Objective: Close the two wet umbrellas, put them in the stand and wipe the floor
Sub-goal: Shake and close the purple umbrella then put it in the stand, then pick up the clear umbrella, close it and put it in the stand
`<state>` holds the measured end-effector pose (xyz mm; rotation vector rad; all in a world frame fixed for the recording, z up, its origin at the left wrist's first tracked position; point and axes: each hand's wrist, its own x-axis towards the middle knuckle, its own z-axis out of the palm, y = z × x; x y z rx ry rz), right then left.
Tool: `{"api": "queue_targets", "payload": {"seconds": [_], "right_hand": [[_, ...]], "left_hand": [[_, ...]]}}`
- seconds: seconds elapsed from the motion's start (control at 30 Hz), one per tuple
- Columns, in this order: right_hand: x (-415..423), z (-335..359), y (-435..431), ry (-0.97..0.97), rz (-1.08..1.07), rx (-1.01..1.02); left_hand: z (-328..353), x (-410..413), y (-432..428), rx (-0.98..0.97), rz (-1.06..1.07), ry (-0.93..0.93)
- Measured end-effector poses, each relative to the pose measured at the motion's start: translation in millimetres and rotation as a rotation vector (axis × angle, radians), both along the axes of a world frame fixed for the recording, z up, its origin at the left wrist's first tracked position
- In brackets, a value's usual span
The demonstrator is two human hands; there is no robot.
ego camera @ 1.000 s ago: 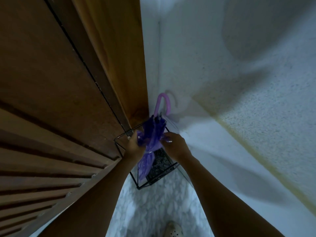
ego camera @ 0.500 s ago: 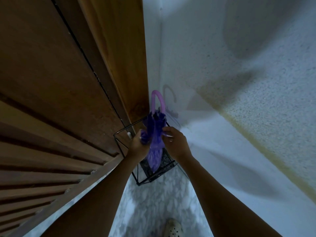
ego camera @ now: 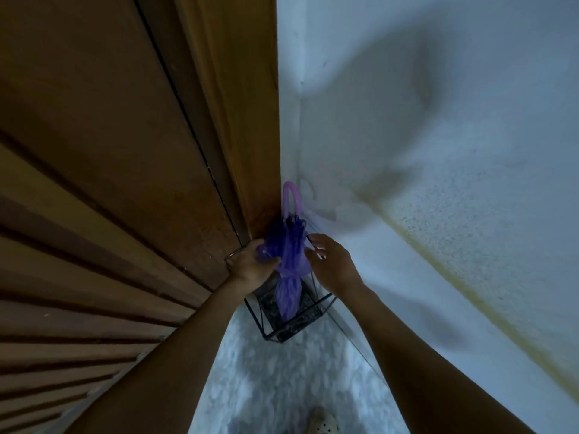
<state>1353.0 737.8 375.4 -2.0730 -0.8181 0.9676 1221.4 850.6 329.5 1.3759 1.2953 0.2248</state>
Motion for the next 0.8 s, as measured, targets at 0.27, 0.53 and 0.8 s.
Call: {"api": "queue_targets", "payload": {"seconds": [0.27,0.53,0.8], "right_hand": [[-51,149,8,-0.172,0.197,0.019],[-145,306,-5,-0.137,0.435,0.197],[-239,372,-54,0.072,0.813,0.248]], "left_hand": [[170,-65,1,0.061,-0.013,-0.015],[348,-199,-42,0.360,0.039,0.065],[433,-313,-172,0.512,0.456,0.089]]}}
